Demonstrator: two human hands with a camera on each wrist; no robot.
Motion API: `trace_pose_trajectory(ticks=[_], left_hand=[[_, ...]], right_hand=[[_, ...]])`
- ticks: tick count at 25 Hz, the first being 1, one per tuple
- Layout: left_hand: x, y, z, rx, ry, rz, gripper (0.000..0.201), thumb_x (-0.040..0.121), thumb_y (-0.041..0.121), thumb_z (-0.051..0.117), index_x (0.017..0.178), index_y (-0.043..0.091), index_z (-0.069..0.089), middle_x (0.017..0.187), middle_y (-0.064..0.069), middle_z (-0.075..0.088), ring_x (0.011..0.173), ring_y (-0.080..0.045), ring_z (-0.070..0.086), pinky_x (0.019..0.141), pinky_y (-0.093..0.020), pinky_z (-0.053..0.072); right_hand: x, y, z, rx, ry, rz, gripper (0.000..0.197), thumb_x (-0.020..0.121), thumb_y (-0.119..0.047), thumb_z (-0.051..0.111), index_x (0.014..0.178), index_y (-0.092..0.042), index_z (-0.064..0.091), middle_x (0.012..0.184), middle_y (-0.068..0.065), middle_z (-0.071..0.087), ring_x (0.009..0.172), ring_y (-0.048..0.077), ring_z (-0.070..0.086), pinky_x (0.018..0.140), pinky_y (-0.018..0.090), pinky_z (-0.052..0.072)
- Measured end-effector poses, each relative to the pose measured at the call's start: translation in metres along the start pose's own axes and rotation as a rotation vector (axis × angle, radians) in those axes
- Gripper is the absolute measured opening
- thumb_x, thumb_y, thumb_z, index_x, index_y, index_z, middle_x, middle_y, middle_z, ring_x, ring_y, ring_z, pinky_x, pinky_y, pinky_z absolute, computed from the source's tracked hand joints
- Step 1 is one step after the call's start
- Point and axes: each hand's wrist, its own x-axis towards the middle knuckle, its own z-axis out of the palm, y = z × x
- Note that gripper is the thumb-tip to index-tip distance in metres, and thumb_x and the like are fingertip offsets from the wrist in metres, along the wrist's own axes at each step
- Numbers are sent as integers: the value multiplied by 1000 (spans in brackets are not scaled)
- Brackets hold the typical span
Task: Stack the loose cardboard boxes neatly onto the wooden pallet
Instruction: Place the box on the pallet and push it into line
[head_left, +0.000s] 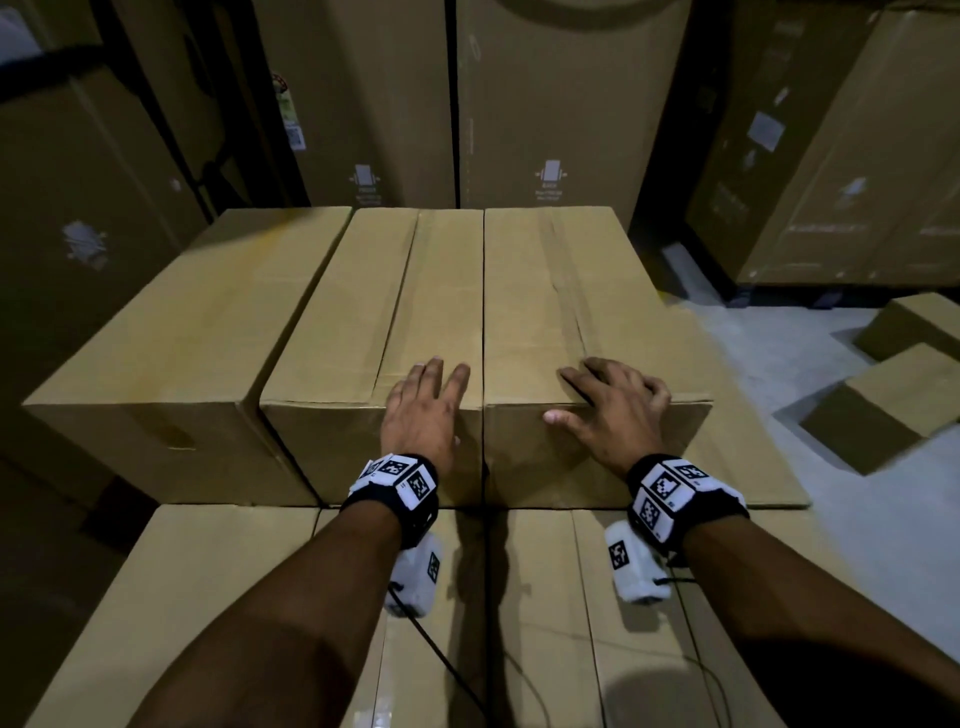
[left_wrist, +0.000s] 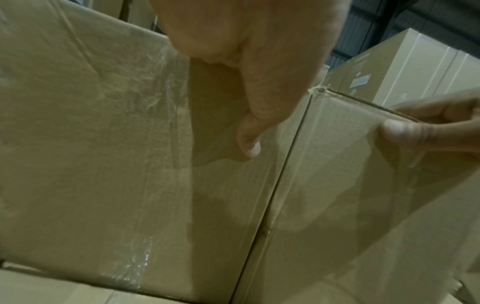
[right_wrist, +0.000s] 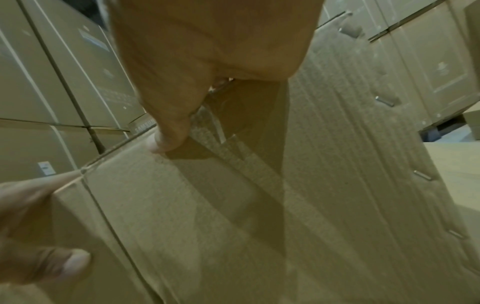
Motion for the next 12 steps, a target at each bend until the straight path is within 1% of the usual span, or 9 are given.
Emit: trace_pose_trajectory(ticks=[3, 6, 9, 12], left_hand=[[0, 1, 0, 3, 3, -5, 97, 89, 24, 70, 156, 31, 1, 166, -7, 0, 153, -27, 3, 122, -40, 6], [0, 1, 1, 9, 0, -9, 98, 88, 23, 71, 156, 31, 1, 166, -7, 0, 153, -27, 3, 122, -41, 5], [1, 0, 2, 23, -5, -7, 98, 89, 24, 71, 157, 30, 1, 166, -7, 0, 153, -28, 2, 122, -41, 5], [1, -1, 2, 33, -14, -19, 99, 88, 25, 71, 157, 31, 1, 166, -7, 1, 152, -28, 3, 122, -41, 5]], right_hand=[[1, -1, 0, -19, 4, -2, 64, 88, -72, 50, 145, -42, 47, 155, -4, 38, 144, 18, 26, 113, 46, 13], [-2, -3, -2, -67, -18, -20, 66, 89, -74, 44, 148, -44, 41, 158, -3, 33, 146, 20, 24, 114, 48, 14], [-3, -6, -2, -124, -64, -27, 66, 91, -68, 49, 151, -46, 31, 162, -2, 25, 147, 22, 21, 115, 51, 14], [-1, -9, -2, -122, -74, -14, 65, 91, -66, 52, 149, -47, 29, 161, -2, 25, 147, 23, 22, 115, 52, 15]])
